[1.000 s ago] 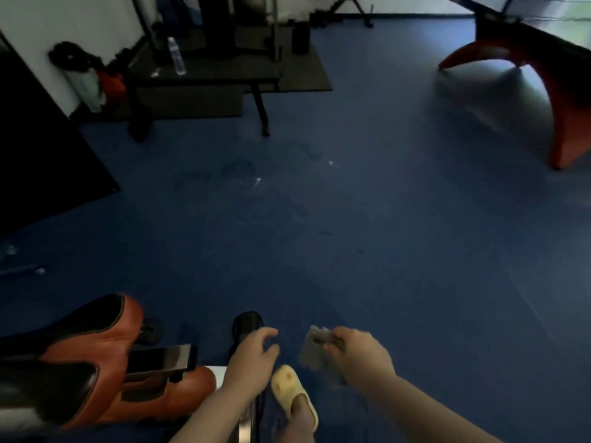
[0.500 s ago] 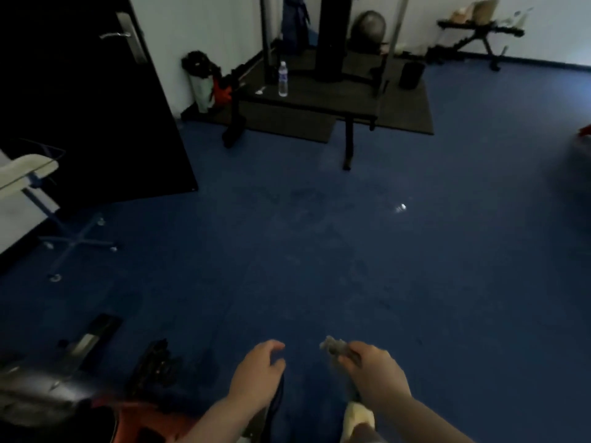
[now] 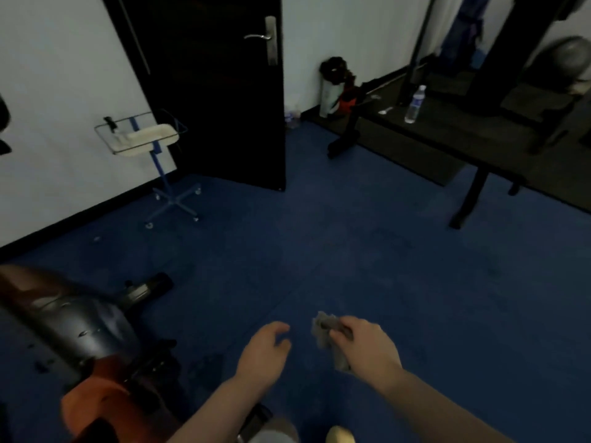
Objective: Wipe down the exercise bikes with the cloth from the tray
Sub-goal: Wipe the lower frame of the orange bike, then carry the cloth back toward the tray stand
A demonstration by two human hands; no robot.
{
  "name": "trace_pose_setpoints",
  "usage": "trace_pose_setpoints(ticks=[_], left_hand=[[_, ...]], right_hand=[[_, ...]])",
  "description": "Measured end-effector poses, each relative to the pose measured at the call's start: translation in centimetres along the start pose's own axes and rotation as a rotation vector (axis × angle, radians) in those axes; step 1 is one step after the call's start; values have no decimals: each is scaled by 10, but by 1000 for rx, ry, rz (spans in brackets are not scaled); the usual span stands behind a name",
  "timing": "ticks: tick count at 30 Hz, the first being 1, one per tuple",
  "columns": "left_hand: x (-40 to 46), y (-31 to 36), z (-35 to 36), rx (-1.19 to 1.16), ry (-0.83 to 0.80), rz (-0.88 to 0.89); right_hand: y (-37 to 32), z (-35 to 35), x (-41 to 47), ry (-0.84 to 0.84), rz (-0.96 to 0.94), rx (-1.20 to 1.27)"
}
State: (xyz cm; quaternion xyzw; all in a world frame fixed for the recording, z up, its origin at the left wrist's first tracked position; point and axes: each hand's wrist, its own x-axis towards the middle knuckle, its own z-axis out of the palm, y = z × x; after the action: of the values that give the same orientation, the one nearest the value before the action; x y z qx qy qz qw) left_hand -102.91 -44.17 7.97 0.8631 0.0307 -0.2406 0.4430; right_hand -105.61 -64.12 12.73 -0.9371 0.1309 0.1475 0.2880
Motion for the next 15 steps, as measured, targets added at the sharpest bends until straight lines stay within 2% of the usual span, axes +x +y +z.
trace_pose_setpoints(ticks=[6,15], left_hand=[[28,21,-7,-84,86,-118],[134,17,-82,-136,257,-232]], right_hand=[[-18,-23,76,-106,-96,-39],[-95,-18,206,-261,-245,-115]])
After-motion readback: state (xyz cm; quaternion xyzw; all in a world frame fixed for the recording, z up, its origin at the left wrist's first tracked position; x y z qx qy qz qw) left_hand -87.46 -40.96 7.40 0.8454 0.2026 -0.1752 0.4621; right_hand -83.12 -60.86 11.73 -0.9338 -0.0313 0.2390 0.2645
